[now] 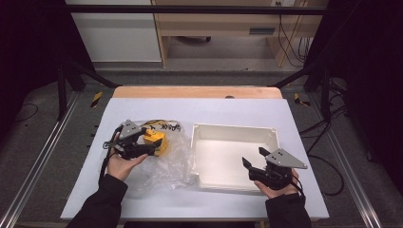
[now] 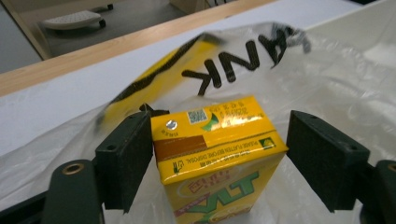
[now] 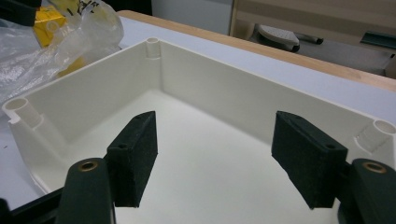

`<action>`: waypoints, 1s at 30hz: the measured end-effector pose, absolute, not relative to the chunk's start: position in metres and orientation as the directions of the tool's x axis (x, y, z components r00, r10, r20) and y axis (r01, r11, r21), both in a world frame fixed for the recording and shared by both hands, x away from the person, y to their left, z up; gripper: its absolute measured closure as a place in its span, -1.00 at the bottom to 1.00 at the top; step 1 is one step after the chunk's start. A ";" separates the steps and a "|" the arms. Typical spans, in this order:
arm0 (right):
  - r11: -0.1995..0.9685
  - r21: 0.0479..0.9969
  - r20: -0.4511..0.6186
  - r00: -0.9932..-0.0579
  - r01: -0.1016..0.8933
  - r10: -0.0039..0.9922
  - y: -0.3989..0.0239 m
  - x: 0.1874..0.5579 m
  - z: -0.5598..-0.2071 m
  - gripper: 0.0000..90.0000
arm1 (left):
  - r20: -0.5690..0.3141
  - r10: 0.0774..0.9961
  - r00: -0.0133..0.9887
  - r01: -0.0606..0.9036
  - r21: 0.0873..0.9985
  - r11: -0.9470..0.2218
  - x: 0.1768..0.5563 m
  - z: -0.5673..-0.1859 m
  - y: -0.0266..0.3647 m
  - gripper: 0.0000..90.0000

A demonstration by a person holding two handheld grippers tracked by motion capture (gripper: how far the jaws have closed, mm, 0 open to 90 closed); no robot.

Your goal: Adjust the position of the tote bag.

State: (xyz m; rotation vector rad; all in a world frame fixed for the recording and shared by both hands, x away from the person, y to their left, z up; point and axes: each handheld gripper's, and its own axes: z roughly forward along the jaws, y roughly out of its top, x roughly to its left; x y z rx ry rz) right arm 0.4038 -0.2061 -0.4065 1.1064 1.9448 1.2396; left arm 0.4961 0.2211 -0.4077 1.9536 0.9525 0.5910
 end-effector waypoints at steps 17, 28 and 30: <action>0.238 0.907 -0.036 -0.496 0.349 0.868 -0.204 0.406 -0.411 -0.31 | 0.024 0.810 0.586 0.429 0.839 -0.335 0.511 -0.422 0.213 -0.59; 0.249 0.903 -0.045 -0.499 0.351 0.866 -0.202 0.406 -0.413 -0.31 | 0.041 0.844 0.535 0.467 0.818 -0.336 0.505 -0.419 0.207 -0.55; 0.250 0.902 -0.045 -0.499 0.352 0.865 -0.202 0.407 -0.413 -0.31 | 0.043 0.848 0.529 0.471 0.816 -0.335 0.504 -0.418 0.207 -0.55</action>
